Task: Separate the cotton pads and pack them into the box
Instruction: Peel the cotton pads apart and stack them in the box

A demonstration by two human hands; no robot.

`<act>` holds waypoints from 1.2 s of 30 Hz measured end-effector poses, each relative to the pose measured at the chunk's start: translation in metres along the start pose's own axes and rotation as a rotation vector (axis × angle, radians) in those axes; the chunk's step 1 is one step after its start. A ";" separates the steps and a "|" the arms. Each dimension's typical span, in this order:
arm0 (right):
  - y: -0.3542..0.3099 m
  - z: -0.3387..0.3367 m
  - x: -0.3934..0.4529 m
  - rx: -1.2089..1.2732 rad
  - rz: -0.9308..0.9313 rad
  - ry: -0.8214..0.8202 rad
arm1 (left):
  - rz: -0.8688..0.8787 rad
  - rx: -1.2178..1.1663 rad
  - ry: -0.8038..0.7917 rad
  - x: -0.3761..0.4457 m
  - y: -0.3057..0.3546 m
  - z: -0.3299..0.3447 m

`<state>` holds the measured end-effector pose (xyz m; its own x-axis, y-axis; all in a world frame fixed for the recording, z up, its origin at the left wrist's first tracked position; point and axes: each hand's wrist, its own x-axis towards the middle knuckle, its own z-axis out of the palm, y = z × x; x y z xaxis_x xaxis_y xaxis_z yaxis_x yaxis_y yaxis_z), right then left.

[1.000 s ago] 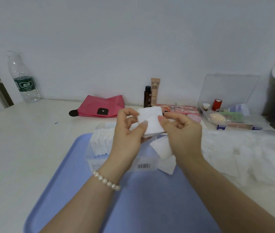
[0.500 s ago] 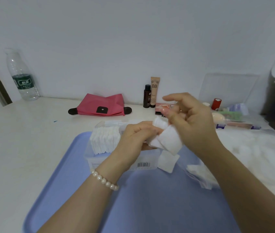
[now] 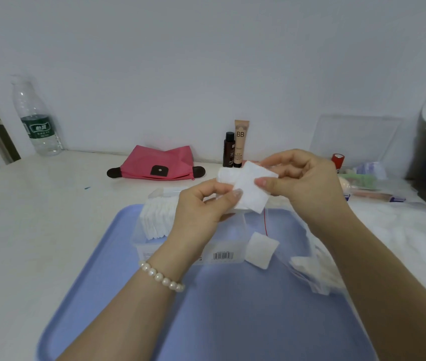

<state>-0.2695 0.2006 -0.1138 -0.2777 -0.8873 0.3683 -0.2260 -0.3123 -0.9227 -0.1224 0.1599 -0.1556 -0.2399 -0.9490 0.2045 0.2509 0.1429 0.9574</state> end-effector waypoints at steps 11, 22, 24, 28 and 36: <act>-0.004 -0.003 0.000 -0.034 0.000 -0.116 | 0.049 0.074 -0.187 -0.001 -0.005 -0.004; 0.003 -0.001 0.001 -0.248 -0.057 -0.118 | 0.042 0.086 -0.284 -0.001 -0.004 -0.005; 0.003 -0.001 0.001 -0.258 -0.055 -0.126 | -0.011 0.012 -0.290 0.000 -0.004 -0.006; 0.005 0.001 0.000 -0.296 -0.065 -0.138 | 0.006 0.006 -0.277 -0.002 -0.002 -0.004; 0.008 -0.003 0.004 -0.203 -0.044 0.045 | 0.043 0.084 -0.120 0.002 -0.004 -0.005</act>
<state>-0.2750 0.1954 -0.1191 -0.3033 -0.8569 0.4168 -0.4210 -0.2718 -0.8653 -0.1190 0.1559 -0.1604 -0.3425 -0.9018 0.2633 0.1850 0.2101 0.9600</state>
